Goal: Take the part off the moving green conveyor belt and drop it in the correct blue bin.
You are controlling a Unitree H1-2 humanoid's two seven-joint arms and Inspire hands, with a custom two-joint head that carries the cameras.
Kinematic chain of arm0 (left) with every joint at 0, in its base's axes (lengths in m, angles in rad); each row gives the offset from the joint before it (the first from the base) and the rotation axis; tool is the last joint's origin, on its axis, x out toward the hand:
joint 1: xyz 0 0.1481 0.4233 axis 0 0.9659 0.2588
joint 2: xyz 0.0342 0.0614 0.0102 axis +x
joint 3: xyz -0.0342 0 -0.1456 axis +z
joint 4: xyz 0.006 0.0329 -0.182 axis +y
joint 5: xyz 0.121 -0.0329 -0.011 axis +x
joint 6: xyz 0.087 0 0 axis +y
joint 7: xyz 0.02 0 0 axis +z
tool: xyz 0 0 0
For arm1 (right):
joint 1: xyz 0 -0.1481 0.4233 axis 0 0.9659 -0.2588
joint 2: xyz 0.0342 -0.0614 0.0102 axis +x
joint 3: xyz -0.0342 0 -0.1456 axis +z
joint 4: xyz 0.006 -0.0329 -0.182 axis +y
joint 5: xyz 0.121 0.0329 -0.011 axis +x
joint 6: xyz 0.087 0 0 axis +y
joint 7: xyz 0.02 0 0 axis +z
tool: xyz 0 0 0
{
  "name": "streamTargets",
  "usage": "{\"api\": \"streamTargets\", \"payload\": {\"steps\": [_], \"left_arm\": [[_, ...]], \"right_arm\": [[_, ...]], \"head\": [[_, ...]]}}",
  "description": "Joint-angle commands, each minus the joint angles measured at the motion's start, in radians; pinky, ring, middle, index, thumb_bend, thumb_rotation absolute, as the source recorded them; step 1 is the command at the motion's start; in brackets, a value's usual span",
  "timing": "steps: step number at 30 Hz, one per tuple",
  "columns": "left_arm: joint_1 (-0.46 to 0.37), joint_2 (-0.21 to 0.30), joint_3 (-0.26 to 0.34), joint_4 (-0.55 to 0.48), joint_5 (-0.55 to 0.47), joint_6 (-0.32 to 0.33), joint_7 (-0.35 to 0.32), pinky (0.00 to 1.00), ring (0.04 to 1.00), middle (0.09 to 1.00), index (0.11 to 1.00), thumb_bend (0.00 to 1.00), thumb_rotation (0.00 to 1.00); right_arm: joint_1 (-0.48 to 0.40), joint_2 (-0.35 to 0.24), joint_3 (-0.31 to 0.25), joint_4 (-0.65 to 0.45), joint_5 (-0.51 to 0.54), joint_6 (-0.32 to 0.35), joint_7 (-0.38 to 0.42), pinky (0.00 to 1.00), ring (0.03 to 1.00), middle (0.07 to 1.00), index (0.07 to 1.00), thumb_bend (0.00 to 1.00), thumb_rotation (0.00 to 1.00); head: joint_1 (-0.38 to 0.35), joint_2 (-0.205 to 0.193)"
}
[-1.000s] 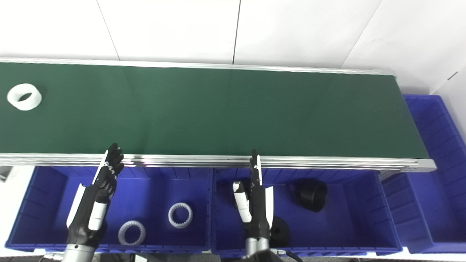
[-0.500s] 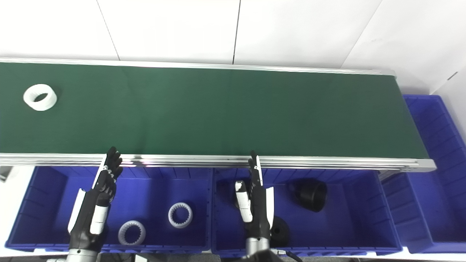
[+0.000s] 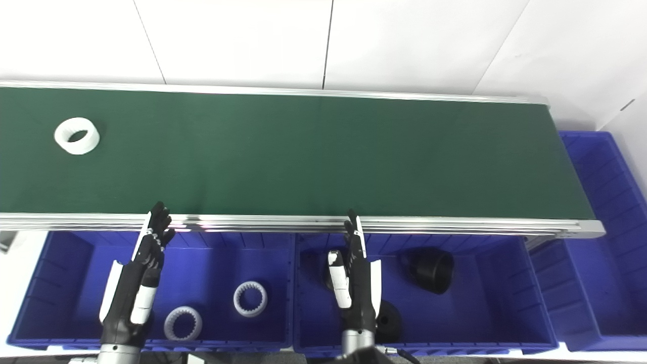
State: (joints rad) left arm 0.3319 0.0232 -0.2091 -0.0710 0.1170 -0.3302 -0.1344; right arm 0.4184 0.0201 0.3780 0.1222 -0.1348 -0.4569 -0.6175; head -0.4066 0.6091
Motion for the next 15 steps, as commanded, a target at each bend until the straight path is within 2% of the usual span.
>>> {"api": "streamTargets", "payload": {"steps": [1,5,6,7,13,15], "left_arm": [[-0.008,-0.008,-0.006,-0.012,0.0,-0.029,0.009,0.98,1.0,1.0,1.0,0.68,0.96],[-0.013,-0.009,-0.01,0.019,-0.003,-0.057,0.01,0.98,1.0,1.0,1.0,0.68,0.95],[-0.015,-0.009,-0.011,0.026,-0.003,-0.064,0.009,0.98,1.0,1.0,1.0,0.68,0.95],[-0.017,-0.01,-0.013,0.036,-0.001,-0.074,0.01,0.98,1.0,1.0,1.0,0.67,0.95],[-0.03,-0.013,-0.027,0.091,-0.021,-0.109,0.0,1.0,1.0,1.0,1.0,0.68,0.9],[-0.035,-0.011,-0.032,0.1,-0.023,-0.111,-0.003,0.95,1.0,1.0,1.0,0.69,0.88]], "right_arm": [[0.037,0.01,0.027,0.021,0.003,-0.013,0.007,0.95,0.961,0.988,0.97,0.68,0.99],[0.028,-0.004,0.026,0.039,0.007,-0.013,0.013,0.96,0.971,0.997,0.979,0.68,1.0],[0.029,-0.004,0.024,0.041,0.01,-0.013,0.015,0.96,0.971,0.997,0.979,0.69,1.0],[0.029,-0.006,0.022,0.045,0.014,-0.013,0.017,0.96,0.973,0.998,0.981,0.69,1.0],[0.022,-0.015,0.01,0.068,0.026,-0.013,0.021,0.96,0.976,1.0,0.98,0.72,1.0],[0.019,-0.014,0.007,0.074,0.033,-0.013,0.021,0.96,0.974,0.996,0.971,0.71,1.0]], "head": [[0.001,-0.001],[0.039,-0.041],[0.039,-0.041],[0.061,-0.066],[0.108,-0.113],[0.117,-0.122]]}}
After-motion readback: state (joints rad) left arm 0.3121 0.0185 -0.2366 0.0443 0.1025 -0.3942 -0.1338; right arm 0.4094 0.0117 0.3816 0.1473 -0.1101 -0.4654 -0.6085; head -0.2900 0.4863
